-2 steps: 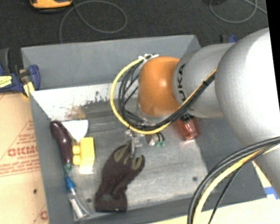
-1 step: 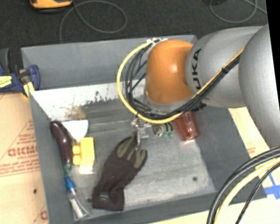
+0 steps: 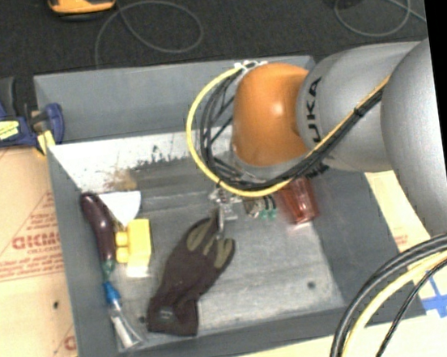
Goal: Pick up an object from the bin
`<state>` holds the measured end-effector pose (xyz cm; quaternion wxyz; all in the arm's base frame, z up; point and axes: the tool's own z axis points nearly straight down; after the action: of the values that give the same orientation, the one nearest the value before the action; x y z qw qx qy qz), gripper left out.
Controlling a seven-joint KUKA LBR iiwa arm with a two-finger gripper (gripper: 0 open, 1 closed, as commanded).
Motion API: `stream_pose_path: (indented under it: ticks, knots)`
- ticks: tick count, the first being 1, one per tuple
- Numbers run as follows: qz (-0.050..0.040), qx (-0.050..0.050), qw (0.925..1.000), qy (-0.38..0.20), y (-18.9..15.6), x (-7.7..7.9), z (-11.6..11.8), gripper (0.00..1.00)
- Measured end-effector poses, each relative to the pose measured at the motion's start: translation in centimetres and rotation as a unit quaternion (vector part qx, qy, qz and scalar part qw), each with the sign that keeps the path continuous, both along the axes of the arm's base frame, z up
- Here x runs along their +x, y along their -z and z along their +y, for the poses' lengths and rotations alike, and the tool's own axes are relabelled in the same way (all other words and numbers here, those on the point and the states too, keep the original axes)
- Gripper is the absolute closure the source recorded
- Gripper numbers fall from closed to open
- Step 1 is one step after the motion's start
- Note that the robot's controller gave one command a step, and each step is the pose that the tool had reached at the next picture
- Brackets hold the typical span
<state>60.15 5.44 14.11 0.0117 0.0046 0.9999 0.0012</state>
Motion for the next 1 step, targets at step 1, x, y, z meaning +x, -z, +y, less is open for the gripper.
stream_pose_path:
  ticks: [1]
  knots:
    - [0.0006,0.000,1.0000,0.000,-0.16,-0.03,0.00,1.00]
